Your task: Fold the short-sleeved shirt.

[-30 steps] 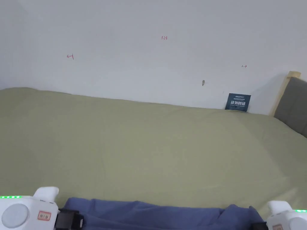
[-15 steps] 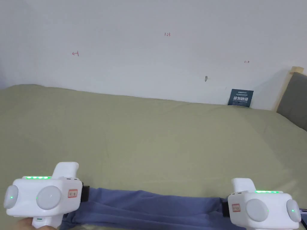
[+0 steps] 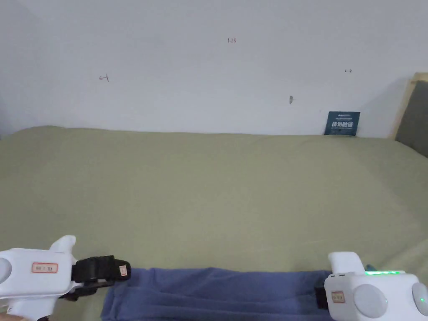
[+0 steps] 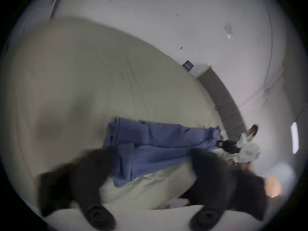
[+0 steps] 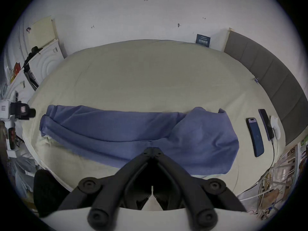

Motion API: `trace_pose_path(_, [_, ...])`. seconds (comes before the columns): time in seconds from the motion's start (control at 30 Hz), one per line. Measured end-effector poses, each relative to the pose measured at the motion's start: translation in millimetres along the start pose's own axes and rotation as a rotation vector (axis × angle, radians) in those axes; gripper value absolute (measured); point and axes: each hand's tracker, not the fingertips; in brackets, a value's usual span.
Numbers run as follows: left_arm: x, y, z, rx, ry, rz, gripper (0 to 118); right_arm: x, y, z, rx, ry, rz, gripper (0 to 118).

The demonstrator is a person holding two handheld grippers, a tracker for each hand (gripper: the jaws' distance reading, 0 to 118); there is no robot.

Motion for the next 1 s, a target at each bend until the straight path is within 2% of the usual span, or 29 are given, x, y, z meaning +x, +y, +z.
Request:
trace_pose_path(0.07, [-50.2,11.8,-14.6,-0.007,-0.095,0.111,118,0.0,0.0,-0.9,0.005,0.003,0.003,0])
trace_pose_path(0.13, [-65.5,2.6,-30.7,-0.018,-0.103,0.219,118,0.0,0.1,-1.7,0.01,0.007,0.008,0])
trace_pose_path(0.23, [-63.0,-27.3,-57.7,-0.065,-0.116,0.356,117,1.2,0.9,-2.1,0.01,0.019,-0.001,0])
trace_pose_path(0.3, [-59.5,-40.0,-55.2,0.11,-0.322,0.342,117,2.1,0.7,-2.1,0.009,0.025,-0.002,0])
trace_pose_path(0.37, [-60.8,-43.3,-66.9,0.075,-0.352,0.445,116,2.1,0.9,-1.5,0.009,0.022,0.009,0])
trace_pose_path(0.4, [-59.6,-43.0,-68.0,0.104,-0.343,0.44,114,0.4,0.2,1.0,0.009,0.022,0.015,0])
trace_pose_path(0.47, [-34.9,-47.5,-64.2,0.093,-0.275,0.417,91,0.6,0.1,2.5,0.006,0.027,0.013,0])
trace_pose_path(0.5, [-32.3,-49.4,-66.5,0.08,-0.208,0.408,69,1.0,0.1,3.0,0.007,0.031,0.008,0])
trace_pose_path(0.53, [-29.3,-52.4,-70.2,0.07,-0.119,0.396,19,0.4,-0.5,4.5,0.01,0.036,0.005,0])
trace_pose_path(0.57, [-43.6,-43.7,-78.2,0.05,-0.017,0.384,9,0.3,-0.8,5.0,0.011,0.04,0.001,0])
trace_pose_path(0.63, [-38.3,-50.7,-74.2,0.148,-0.181,0.425,9,1.9,-1.1,5.1,0.008,0.049,-0.01,0])
trace_pose_path(0.67, [-30.0,-49.4,-72.5,0.136,-0.134,0.414,9,2.6,-2.5,7.4,0.008,0.054,-0.016,0])
trace_pose_path(0.73, [-34.0,-32.4,-72.4,0.128,-0.026,0.282,9,4.4,-3.2,9.0,0.006,0.059,-0.016,0])
trace_pose_path(0.83, [-8.3,-18.0,-61.0,0.16,0.029,0.115,9,6.6,-1.8,14.3,0.009,0.055,0.005,0])
trace_pose_path(0.93, [38.8,-2.3,-52.8,0.197,0.046,-0.092,9,12.9,0.5,17.1,0.02,0.063,0.012,0])
trace_pose_path(1.0, [73.1,3.4,-56.5,0.177,0.001,-0.192,9,18.2,1.8,17.5,0.029,0.059,0.007,0])
